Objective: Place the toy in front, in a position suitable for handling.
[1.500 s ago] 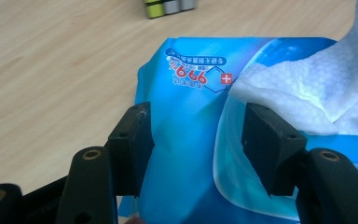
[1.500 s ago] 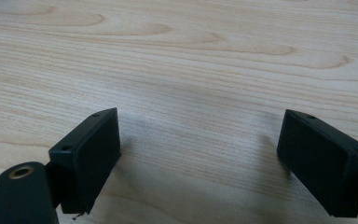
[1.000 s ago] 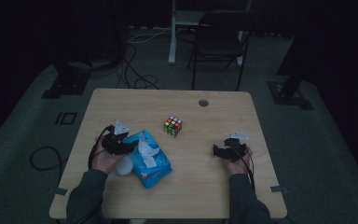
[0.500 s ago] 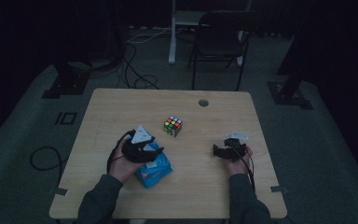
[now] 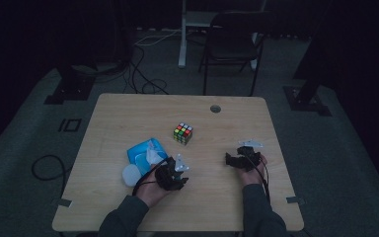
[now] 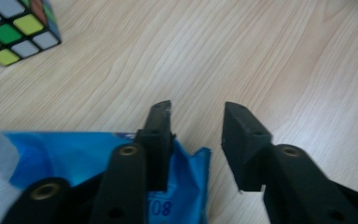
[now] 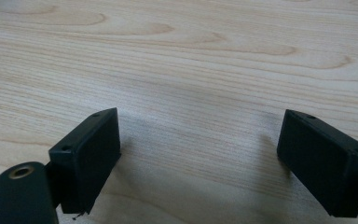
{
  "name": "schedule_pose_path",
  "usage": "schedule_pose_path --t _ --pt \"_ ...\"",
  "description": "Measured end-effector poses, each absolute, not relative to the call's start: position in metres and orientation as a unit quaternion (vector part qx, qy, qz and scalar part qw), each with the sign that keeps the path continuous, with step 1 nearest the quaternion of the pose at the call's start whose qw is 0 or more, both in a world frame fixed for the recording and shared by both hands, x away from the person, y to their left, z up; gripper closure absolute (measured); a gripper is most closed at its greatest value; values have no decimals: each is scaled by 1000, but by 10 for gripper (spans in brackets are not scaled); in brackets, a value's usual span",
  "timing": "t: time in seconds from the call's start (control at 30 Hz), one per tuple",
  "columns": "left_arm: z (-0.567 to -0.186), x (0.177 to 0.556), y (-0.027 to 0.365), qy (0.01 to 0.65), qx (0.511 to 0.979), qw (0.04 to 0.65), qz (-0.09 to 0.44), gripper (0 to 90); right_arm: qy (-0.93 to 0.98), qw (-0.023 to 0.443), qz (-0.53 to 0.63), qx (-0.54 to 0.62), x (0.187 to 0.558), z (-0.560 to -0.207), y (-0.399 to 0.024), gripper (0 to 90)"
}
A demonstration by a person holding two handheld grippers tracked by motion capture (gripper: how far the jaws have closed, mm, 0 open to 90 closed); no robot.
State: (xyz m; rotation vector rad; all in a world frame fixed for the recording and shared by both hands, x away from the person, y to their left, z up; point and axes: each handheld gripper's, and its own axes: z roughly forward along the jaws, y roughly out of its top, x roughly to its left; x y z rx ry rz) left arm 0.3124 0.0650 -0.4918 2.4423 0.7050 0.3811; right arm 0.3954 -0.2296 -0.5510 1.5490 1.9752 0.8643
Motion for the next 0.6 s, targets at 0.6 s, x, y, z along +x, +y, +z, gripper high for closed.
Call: schedule_pose_path --t 0.6 --pt "-497 313 148 331 894 225 203 717 723 241 316 565 395 -551 -230 130"
